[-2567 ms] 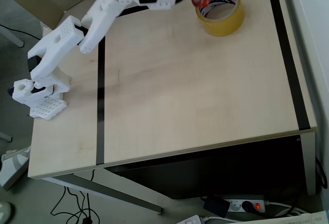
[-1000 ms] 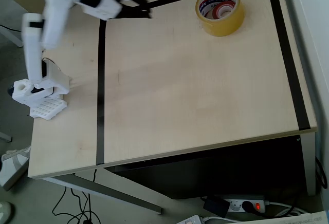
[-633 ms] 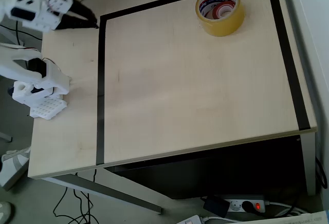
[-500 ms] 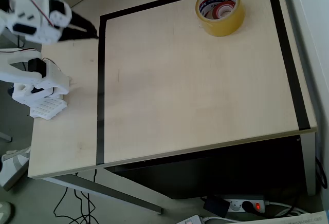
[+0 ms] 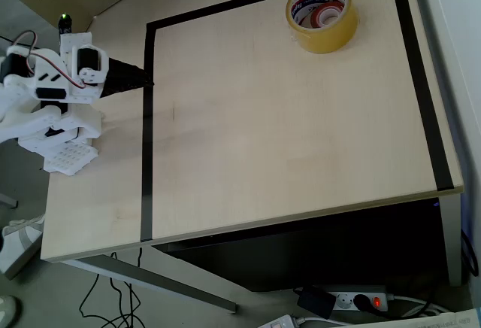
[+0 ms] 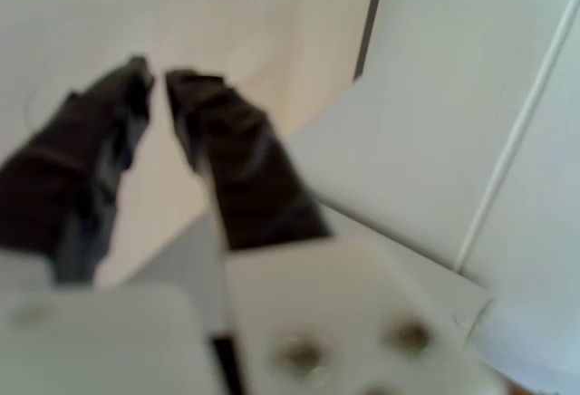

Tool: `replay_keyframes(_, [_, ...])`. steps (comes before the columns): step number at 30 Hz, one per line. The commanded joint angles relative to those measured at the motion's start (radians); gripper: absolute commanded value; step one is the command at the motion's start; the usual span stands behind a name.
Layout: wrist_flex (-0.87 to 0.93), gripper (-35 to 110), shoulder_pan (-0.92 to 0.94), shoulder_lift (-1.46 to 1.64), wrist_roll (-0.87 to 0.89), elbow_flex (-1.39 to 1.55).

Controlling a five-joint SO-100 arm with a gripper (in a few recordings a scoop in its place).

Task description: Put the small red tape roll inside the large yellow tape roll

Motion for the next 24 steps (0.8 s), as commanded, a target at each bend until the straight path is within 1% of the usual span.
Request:
replay_keyframes(1, [-0.003,0,-0.018,0.028,0.018,0.054])
replay_keyframes(7, [0.005,0,-0.005,0.028,0.018,0.164])
replay_keyframes(11, [0.061,0,0.023,0.029,0.018,0.216])
replay_keyframes(16, [0.166,0,0.081,0.029,0.043,0.233])
replay_keyframes(20, [0.172,0,0.181,0.028,0.100,0.235])
replay_keyframes(24, [0.179,0,0.212,0.028,0.100,0.236])
